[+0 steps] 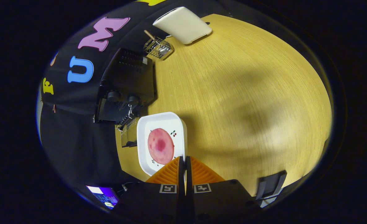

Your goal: Open the toaster oven, put the food inside, and close the toaster oven door.

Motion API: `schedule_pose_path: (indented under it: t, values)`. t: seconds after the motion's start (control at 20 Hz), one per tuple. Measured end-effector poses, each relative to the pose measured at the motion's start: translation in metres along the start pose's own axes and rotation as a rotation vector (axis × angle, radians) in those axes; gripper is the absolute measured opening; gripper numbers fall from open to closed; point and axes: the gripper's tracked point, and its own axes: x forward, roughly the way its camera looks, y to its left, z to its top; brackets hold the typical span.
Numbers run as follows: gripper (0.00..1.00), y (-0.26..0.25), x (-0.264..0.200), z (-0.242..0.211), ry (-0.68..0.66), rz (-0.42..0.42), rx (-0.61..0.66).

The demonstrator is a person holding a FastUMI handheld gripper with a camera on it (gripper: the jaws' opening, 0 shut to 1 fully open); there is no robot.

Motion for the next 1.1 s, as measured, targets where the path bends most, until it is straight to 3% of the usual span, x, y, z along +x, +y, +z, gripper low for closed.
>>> schedule_pose_path:
  t: [0.5,1.1]
  values:
    - [0.06,0.11,0.039,-0.027,-0.067,0.085,0.059]
    - [0.05,0.205,0.127,-0.006,-0.246,0.06,0.259]
